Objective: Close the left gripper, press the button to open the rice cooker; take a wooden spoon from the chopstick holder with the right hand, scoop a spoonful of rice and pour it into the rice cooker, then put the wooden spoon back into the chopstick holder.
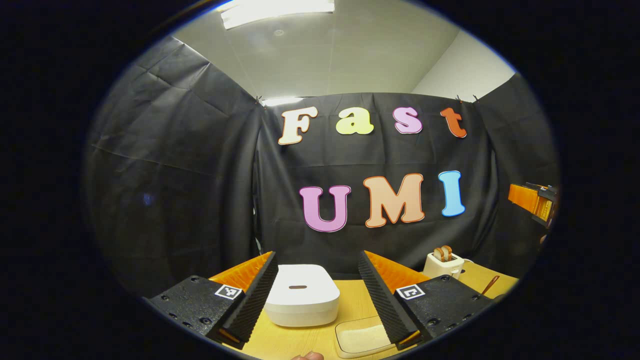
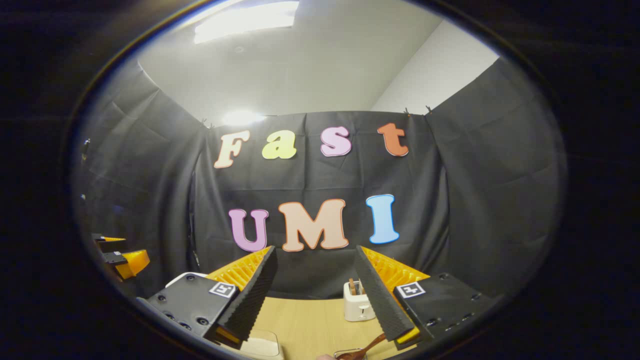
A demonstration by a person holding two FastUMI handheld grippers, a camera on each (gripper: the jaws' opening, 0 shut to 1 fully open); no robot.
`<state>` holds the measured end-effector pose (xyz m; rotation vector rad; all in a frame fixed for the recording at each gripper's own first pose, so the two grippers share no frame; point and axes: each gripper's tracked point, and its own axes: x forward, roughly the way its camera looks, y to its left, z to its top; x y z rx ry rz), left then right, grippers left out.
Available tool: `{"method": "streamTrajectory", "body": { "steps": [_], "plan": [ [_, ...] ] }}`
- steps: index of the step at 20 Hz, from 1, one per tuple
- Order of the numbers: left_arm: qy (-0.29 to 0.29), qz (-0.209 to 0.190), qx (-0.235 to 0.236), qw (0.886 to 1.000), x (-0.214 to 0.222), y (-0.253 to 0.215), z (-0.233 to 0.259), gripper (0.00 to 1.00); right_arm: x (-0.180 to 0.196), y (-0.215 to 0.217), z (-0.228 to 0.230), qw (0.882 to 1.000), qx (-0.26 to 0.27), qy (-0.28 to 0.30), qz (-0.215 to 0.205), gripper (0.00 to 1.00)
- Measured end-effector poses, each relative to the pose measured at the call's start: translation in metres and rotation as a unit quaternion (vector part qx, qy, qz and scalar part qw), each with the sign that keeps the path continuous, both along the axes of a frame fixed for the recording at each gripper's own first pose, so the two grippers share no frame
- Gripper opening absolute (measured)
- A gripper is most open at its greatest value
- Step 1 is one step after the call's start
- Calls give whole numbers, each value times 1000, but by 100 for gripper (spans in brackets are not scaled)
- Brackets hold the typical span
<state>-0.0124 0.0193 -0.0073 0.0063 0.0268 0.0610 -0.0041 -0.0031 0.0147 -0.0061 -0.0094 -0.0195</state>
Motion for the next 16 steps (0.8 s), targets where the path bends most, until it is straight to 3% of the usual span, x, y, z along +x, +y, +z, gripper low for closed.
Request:
{"method": "streamTrajectory", "body": {
  "steps": [2, 4, 16],
  "plan": [
    [3, 1, -4, 1000, -1, 2, -3, 94, 1, 0, 0, 1000, -5, 0, 4, 95],
    [4, 3, -3, 1000, -2, 6, -3, 94, 0, 1, -2, 1000, -7, 4, 7, 99],
    [16, 13, -7, 1000, 19, 21, -13, 94, -1, 10, -18, 1000, -5, 29, 4, 100]
  ]
}}
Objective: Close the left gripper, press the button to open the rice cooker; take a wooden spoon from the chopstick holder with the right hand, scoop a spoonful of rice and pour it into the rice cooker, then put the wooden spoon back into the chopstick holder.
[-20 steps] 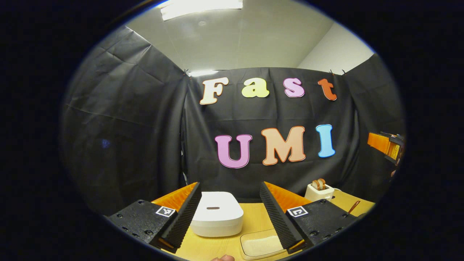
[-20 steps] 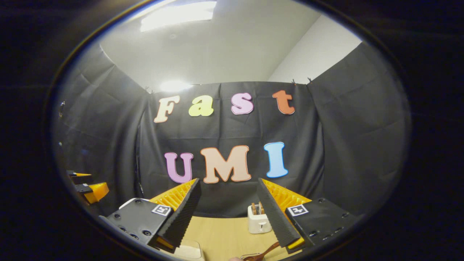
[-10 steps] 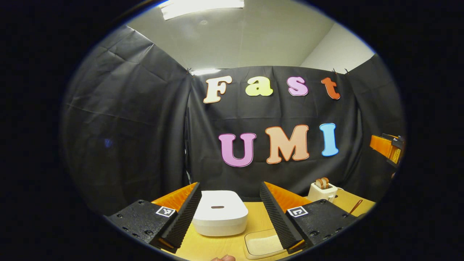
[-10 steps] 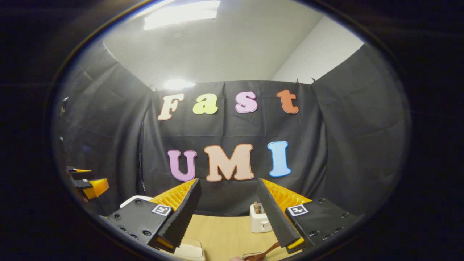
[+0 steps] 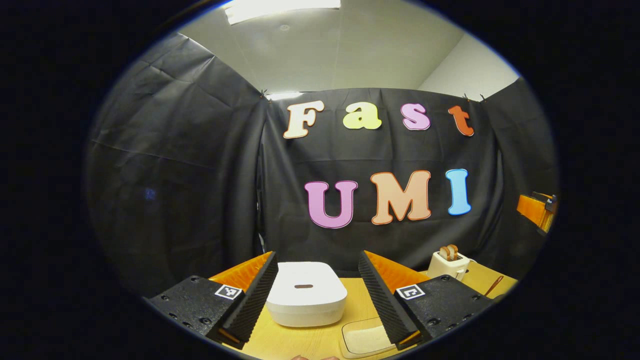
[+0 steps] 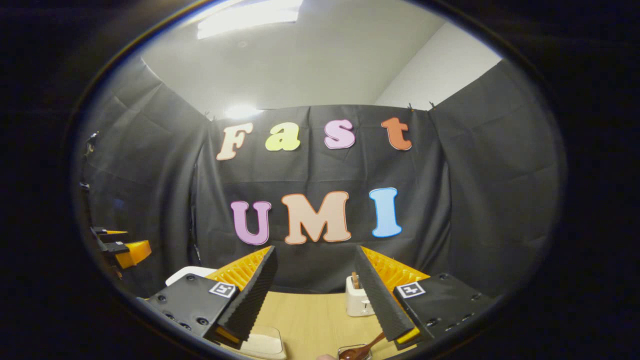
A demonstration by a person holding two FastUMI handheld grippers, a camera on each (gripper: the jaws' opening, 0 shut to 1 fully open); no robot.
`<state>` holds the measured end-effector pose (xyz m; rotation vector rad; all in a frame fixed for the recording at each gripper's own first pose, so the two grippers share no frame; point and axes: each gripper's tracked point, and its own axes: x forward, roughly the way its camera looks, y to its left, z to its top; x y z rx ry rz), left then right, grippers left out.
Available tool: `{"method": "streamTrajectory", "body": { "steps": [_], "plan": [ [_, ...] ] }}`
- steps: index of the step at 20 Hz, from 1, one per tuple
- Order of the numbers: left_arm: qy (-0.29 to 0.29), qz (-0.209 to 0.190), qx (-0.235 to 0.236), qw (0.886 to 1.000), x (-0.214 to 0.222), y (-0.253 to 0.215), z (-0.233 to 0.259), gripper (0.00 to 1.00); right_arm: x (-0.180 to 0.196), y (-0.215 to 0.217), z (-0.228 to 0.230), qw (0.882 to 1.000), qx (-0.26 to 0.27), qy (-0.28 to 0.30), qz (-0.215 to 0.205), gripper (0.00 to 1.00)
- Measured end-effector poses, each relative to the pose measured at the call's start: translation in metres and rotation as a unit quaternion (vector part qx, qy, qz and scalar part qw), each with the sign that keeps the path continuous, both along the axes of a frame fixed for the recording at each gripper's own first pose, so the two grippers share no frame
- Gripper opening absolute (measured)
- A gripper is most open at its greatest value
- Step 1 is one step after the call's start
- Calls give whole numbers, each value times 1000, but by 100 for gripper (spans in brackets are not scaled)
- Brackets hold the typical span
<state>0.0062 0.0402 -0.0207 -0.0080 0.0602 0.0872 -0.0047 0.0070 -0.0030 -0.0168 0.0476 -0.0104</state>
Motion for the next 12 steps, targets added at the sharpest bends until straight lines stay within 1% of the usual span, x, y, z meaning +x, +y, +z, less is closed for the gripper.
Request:
{"method": "streamTrajectory", "body": {
  "steps": [2, 7, 8, 10, 12],
  "plan": [
    [2, 4, 2, 1000, 4, 6, -3, 95, 2, 0, 0, 1000, 0, 1, -1, 100],
    [3, 10, 7, 1000, 24, 19, -6, 84, 5, -1, -5, 1000, 2, 2, -7, 100],
    [4, 7, 5, 1000, 28, 20, -8, 83, 6, -1, -7, 1000, 3, 4, -8, 100],
    [10, 5, -3, 1000, 37, 24, -15, 75, 8, 0, -10, 1000, 7, 7, -11, 100],
    [17, 1, -11, 1000, 46, 30, -22, 60, 7, -1, -13, 1000, 7, 8, -14, 100]
  ]
}}
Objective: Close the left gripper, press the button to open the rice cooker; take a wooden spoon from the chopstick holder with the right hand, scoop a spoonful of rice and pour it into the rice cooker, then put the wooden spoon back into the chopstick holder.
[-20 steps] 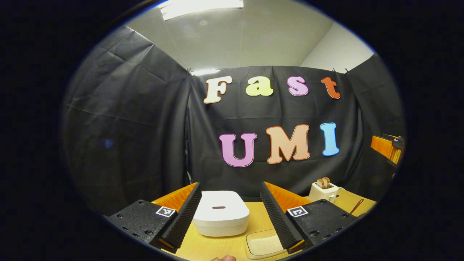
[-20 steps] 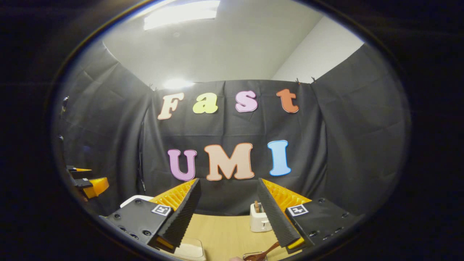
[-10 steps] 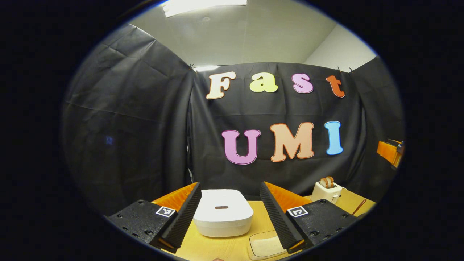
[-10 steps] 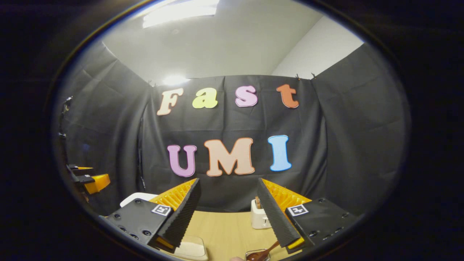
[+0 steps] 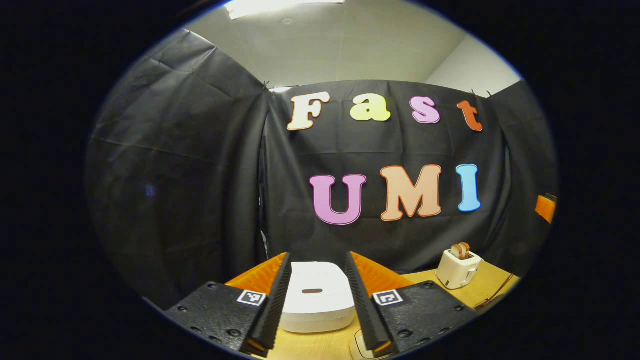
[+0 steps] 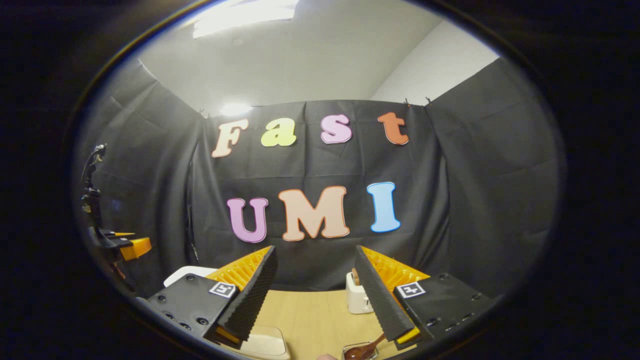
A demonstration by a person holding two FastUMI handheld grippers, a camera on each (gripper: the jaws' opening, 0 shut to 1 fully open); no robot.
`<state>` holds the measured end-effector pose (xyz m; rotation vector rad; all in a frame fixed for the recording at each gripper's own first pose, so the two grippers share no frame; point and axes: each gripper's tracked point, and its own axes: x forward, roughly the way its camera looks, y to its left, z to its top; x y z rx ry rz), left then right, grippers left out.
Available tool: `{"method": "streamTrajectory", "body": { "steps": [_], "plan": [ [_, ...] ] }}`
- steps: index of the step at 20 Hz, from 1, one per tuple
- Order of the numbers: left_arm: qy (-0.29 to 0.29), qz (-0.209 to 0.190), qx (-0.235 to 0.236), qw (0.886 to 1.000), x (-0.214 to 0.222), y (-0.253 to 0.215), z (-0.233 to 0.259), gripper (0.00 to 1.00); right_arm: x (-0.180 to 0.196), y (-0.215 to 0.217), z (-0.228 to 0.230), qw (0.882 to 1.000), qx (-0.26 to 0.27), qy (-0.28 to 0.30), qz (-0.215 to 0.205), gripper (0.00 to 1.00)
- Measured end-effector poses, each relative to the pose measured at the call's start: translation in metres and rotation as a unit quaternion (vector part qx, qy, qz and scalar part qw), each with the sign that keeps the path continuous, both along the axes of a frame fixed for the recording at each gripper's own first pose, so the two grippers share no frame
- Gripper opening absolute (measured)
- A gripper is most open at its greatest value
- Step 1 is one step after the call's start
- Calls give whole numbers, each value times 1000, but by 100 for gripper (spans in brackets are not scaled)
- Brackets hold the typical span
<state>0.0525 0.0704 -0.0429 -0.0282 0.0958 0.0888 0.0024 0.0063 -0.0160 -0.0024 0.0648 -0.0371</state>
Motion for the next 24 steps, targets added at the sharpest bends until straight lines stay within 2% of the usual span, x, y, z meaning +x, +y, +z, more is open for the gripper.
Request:
{"method": "streamTrajectory", "body": {
  "steps": [3, 4, 5, 7, 13, 16, 24],
  "plan": [
    [15, -15, -17, 1000, 20, 8, -15, 40, -1, 0, -5, 1000, -4, 3, -4, 100],
    [21, -8, -20, 1000, 31, 16, -22, 33, -2, 0, -7, 1000, -6, 4, -5, 100],
    [28, 3, -21, 999, 39, 26, -31, 19, -2, 0, -9, 1000, -9, 7, -7, 100],
    [46, 17, -26, 998, 51, 41, -48, 0, -3, -1, -11, 1000, -15, 11, -12, 100],
    [94, -50, -71, 992, 95, 28, -106, 0, -8, -5, -18, 999, -30, 25, -32, 100],
    [118, -63, -85, 987, 111, 26, -134, 0, -10, -5, -18, 998, -45, 26, -40, 100],
    [177, -74, -80, 978, 135, 15, -200, 0, -19, -9, -25, 995, -72, 36, -58, 100]
  ]
}}
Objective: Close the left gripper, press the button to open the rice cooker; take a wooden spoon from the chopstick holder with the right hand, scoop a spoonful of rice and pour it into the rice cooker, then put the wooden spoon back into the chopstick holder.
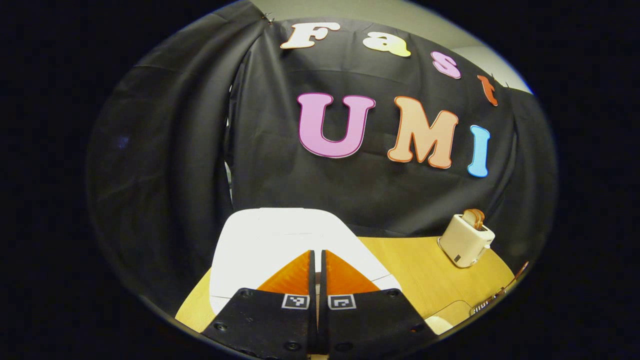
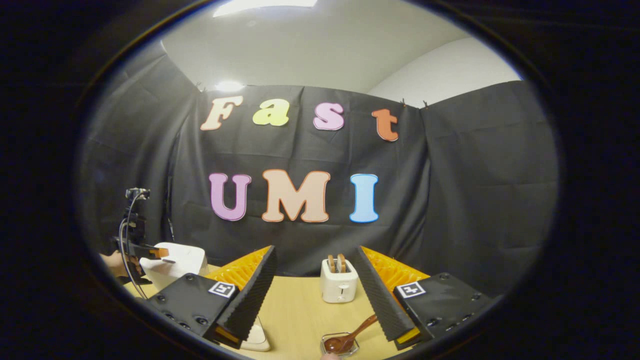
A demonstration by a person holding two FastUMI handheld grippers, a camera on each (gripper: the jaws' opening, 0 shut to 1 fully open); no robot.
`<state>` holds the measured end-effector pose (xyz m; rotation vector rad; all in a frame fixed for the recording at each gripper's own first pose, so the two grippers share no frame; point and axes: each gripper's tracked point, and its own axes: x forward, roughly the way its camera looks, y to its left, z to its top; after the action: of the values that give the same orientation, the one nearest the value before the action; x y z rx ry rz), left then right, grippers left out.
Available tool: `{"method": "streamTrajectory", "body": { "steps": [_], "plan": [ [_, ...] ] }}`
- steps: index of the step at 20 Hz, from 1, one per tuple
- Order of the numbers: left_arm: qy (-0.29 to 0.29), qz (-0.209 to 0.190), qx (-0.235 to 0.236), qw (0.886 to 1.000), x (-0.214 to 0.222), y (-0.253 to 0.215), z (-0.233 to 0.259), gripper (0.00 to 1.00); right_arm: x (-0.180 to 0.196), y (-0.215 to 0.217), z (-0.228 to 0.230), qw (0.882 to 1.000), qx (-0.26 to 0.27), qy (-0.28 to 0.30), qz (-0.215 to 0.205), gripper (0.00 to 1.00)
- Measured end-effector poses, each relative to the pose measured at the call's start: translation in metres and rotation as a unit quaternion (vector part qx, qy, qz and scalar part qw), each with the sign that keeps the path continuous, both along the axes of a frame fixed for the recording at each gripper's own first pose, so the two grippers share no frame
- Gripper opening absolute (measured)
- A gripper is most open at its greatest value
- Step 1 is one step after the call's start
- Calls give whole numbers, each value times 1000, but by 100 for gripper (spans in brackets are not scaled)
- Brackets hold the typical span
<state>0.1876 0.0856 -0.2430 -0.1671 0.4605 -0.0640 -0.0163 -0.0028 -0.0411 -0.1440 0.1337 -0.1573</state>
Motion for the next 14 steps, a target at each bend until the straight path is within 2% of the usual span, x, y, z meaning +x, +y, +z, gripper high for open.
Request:
{"method": "streamTrajectory", "body": {
  "steps": [3, 5, 7, 10, 12, 14],
  "plan": [
    [23, 2, -3, 1000, -1, -2, -20, 0, 1, -1, -5, 1000, -1, 6, 0, 100],
    [10, 2, 6, 1000, -2, -1, -17, 0, 4, -3, -5, 1000, -1, 4, 1, 100],
    [27, 7, 12, 1000, -7, -2, -21, 0, 7, -2, -6, 1000, 5, 4, 5, 100],
    [25, 25, 13, 999, -5, -2, -29, 0, 14, 1, -9, 1000, 14, 7, 13, 95],
    [22, 29, 17, 999, -8, -1, -28, 0, 16, 3, -7, 1000, 16, 4, 20, 97],
    [-6, 20, 35, 999, -2, -1, -21, 0, 16, 2, -6, 1000, 15, 1, 27, 98]
  ]
}}
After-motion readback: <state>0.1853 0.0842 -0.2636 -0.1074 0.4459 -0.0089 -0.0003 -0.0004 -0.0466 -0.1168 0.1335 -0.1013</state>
